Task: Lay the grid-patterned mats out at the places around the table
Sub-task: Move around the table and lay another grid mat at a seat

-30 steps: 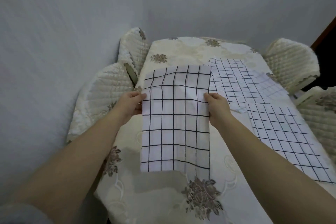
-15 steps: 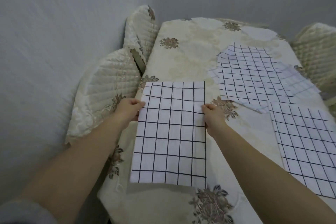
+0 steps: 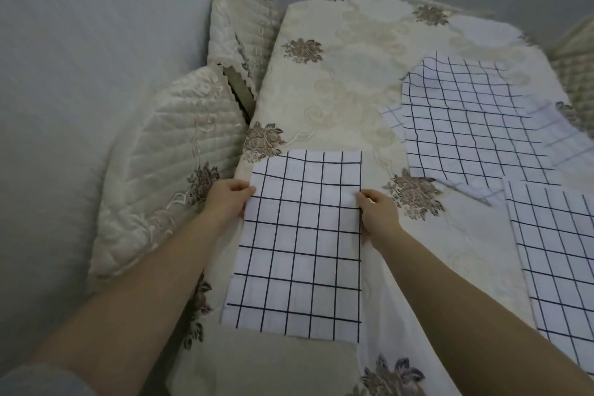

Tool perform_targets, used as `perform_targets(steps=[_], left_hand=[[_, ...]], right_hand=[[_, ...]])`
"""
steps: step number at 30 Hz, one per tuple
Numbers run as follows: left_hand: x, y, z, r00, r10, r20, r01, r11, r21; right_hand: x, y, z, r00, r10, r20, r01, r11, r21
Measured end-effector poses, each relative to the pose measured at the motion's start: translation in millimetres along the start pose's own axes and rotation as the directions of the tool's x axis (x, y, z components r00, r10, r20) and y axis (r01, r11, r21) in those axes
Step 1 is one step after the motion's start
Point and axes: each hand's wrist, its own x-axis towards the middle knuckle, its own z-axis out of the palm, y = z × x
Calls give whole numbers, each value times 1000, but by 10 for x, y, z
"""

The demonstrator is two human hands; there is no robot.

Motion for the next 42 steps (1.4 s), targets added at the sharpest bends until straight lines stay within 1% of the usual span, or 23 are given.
perform_targets(steps=[3,5,7,9,14,17,21,26,33,35,36,37,38,40,42], left_hand=[[115,36,3,1000,22,21,-21,998,-59],[162,86,20,997,62,43,-57,993,-104],[196,141,46,994,96,52,-87,983,-161],[248,175,68,991,128,37,-119,976,-183],[380,224,99,991,136,-5,-135,981,-140],[440,215,121,988,146,-47,-150,985,-83],[475,260,143,985,133,-111,-144,985,-96],[523,284,166,988,147,-56,-154,979,-133],[623,321,155,991,126,-37,-131,976,-176],[654,319,151,991,124,-52,-132,975,-178],[675,316,148,988,138,-76,-148,979,-143],[689,325,148,978,174,-112,-182,981,-64],[705,335,145,961,235,-146,-228,972,63],[687,371,164,912,381,-150,-324,896,303],[650,392,253,860,505,-68,-426,785,449]], right_hand=[[141,-64,54,1000,3,-17,-3,1000,8],[230,-105,86,1000,-2,-31,3,1000,29],[297,-153,106,999,-18,-35,21,997,73],[349,-207,116,998,-33,-46,38,993,113],[479,-247,150,999,-6,-41,10,996,92],[525,-237,150,999,8,-46,-5,998,66],[585,-219,141,998,-5,-70,8,999,40],[627,-232,136,996,-9,-87,13,999,47],[673,-302,133,992,-29,-122,31,999,17],[660,-332,129,991,-23,-135,24,1000,5],[640,-351,127,989,-26,-144,26,1000,-1],[617,-372,126,987,-43,-156,40,999,-23],[594,-389,131,983,-78,-169,68,996,-65],[534,-428,169,969,-179,-172,153,976,-154],[499,-451,262,952,-288,-107,256,936,-242]])
